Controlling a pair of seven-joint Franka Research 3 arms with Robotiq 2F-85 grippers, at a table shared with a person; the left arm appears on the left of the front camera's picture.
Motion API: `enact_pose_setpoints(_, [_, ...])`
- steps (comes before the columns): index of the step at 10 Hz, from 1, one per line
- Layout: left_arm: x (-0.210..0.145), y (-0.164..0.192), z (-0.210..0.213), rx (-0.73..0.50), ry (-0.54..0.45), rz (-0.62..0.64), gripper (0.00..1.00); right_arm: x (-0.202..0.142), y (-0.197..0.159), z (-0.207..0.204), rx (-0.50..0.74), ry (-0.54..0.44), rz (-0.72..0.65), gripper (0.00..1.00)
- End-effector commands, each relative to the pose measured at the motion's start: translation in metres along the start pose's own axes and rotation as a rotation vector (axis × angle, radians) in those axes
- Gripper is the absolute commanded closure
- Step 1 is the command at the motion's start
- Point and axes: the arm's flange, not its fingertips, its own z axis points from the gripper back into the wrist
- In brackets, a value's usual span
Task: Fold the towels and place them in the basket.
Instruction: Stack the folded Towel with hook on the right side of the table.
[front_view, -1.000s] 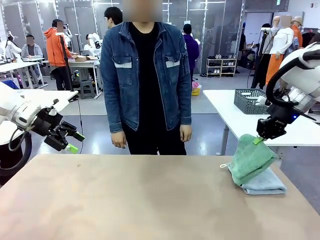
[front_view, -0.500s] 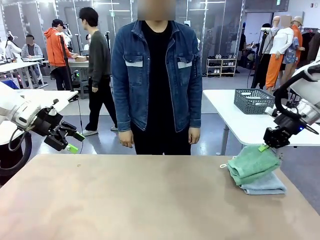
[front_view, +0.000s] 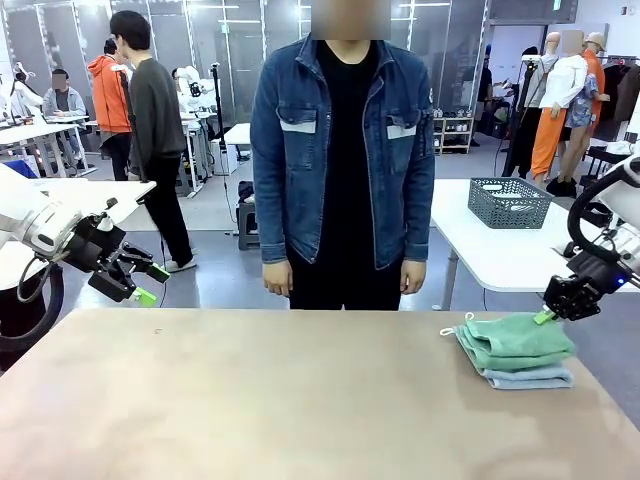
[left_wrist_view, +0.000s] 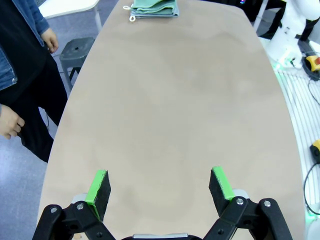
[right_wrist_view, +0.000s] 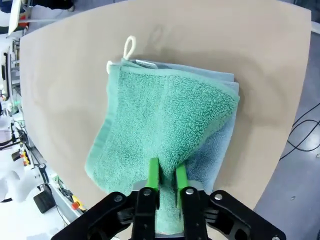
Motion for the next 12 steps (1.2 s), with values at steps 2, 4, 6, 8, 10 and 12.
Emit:
enact_pose_setpoints(2, [0.0, 0.0, 0.0, -0.002, 0.003, 0.002, 0.0, 0.015, -0.002, -0.008, -0.072, 0.021, -0.007, 0.55])
enact_pose_setpoints(4, [0.0, 0.0, 0.0, -0.002, 0.003, 0.002, 0.0, 0.016, -0.002, -0.002, -0.208, 0.054, -0.068, 0.35])
enact_pose_setpoints(6, [0.0, 0.0, 0.0, -0.002, 0.003, 0.002, 0.0, 0.013, 0.008, 0.016, -0.3, 0.064, -0.085, 0.15])
enact_pose_setpoints(8, [0.0, 0.0, 0.0, -0.002, 0.003, 0.002, 0.0, -0.003, 0.044, 0.053, -0.34, 0.033, -0.064, 0.0])
enact_pose_setpoints(10, [0.0, 0.0, 0.0, -0.002, 0.003, 0.002, 0.0, -0.042, 0.117, 0.126, -0.276, -0.038, -0.04, 0.0])
enact_pose_setpoints(12, [0.0, 0.0, 0.0, -0.002, 0.003, 0.002, 0.0, -0.096, 0.195, 0.19, -0.305, -0.18, 0.023, 0.0])
